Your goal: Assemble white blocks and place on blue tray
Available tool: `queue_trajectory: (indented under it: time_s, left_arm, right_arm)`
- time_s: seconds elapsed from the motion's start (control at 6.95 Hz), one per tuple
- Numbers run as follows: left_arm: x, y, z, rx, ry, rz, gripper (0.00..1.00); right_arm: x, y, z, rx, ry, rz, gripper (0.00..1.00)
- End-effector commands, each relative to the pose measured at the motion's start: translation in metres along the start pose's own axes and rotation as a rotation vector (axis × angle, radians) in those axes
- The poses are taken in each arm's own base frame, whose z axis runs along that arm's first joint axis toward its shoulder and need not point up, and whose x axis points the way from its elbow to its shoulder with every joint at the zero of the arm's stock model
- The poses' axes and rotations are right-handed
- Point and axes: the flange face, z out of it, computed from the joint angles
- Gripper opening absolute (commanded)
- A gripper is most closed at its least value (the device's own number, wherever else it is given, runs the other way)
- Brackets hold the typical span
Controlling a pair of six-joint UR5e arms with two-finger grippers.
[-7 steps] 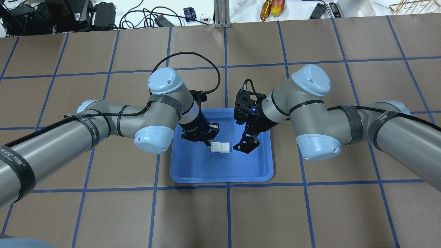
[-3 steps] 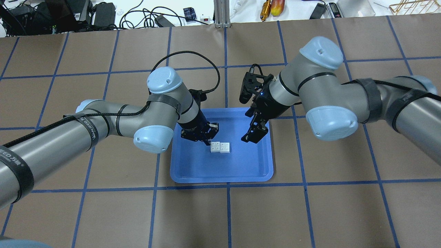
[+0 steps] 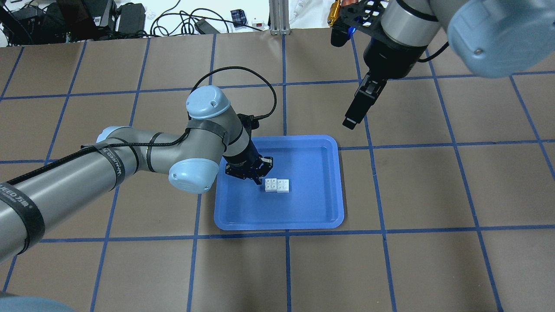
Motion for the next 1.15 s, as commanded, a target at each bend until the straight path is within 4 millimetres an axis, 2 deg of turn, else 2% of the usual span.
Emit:
queue_trajectory:
  time_s: [0.0, 0.29, 0.58, 0.72, 0.86, 1.01]
  left_arm:
    - [0.0, -0.001, 0.005, -0.009, -0.001, -0.009, 0.0]
    - [0.003, -0.001, 0.005, -0.007, 0.001, -0.008, 0.0]
    - [0.005, -0.001, 0.005, -0.007, 0.002, -0.011, 0.01]
    - [0.005, -0.001, 0.005, -0.005, 0.004, -0.012, 0.02]
    - [0.006, 0.0, 0.005, -0.005, 0.007, -0.009, 0.02]
    - [0.006, 0.0, 0.005, -0.005, 0.007, -0.009, 0.02]
  right_arm:
    - [-0.006, 0.006, -0.043, -0.062, 0.072, 0.215, 1.0]
    - [-0.017, 0.011, -0.073, -0.09, 0.091, 0.415, 1.0]
    - [-0.011, 0.007, -0.072, -0.053, 0.119, 0.687, 1.0]
    - [-0.007, 0.002, -0.077, 0.004, 0.152, 0.717, 1.0]
    - [-0.002, 0.0, -0.075, 0.038, 0.178, 0.839, 1.0]
    - [0.004, 0.0, -0.075, 0.062, 0.221, 0.867, 1.0]
